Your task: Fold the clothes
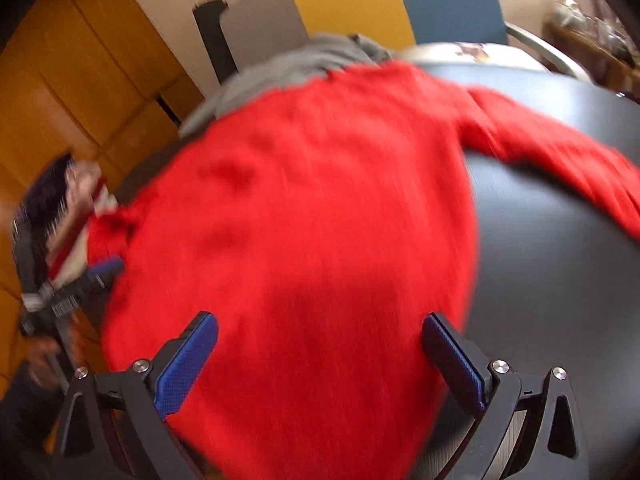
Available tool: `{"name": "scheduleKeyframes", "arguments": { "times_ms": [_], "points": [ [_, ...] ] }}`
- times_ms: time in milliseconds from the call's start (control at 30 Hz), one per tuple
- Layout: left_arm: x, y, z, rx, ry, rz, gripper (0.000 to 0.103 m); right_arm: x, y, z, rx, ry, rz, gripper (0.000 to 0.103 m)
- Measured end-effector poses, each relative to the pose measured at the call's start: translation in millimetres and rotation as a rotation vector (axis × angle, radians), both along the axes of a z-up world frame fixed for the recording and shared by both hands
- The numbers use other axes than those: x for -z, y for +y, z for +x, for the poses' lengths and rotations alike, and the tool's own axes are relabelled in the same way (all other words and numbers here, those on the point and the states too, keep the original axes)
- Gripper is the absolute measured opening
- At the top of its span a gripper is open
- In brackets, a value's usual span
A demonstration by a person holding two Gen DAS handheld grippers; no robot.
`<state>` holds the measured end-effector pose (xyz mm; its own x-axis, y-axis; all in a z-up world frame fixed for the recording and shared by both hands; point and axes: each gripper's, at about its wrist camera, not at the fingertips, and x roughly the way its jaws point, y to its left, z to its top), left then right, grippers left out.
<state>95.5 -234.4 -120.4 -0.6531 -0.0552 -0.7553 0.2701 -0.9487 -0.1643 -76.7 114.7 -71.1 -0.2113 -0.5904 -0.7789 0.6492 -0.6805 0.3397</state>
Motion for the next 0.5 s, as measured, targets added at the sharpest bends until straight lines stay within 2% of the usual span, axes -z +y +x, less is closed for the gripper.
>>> {"name": "scheduleKeyframes", "arguments": {
  "times_ms": [33, 100, 133, 167, 200, 300, 367, 467, 500],
  "points": [
    [3.4, 2.2, 7.8, 0.000, -0.010, -0.004, 0.050, 3.5, 8.0, 12.8, -0.005, 0.014, 0.021, 0.103],
    [19.0, 3.0, 19.4, -0.004, -0.069, -0.028, 0.051, 6.8, 16.2, 35.6, -0.023, 0.098, 0.100, 0.103],
    [24.9, 5.9, 24.4, 0.004, -0.082, -0.073, 0.052, 14.5, 15.3, 41.1, -0.022, 0.135, 0.198, 0.103],
    [26.1, 10.7, 31.3, 0.017, -0.067, -0.149, 0.055, 18.0, 15.5, 44.3, -0.034, 0.174, 0.237, 0.103],
    [26.9, 10.6, 34.0, 0.010, -0.070, -0.168, 0.056, 19.3, 18.3, 48.8, -0.043, 0.216, 0.236, 0.103],
    [24.5, -0.8, 31.6, -0.021, -0.091, -0.137, 0.057, 18.6, 20.2, 43.2, 0.004, 0.198, 0.245, 0.103],
    [22.2, -4.7, 31.1, -0.059, -0.111, -0.194, 0.057, 18.1, 19.1, 41.8, 0.011, 0.201, 0.262, 0.103],
    [4.8, -3.9, 40.7, -0.098, -0.061, -0.180, 0.053, 11.1, 26.7, 39.3, 0.045, 0.175, 0.274, 0.103],
    [-2.4, -2.2, 44.0, -0.089, -0.018, -0.147, 0.052, 2.4, 30.5, 38.3, 0.058, 0.177, 0.254, 0.103]
  ]
}}
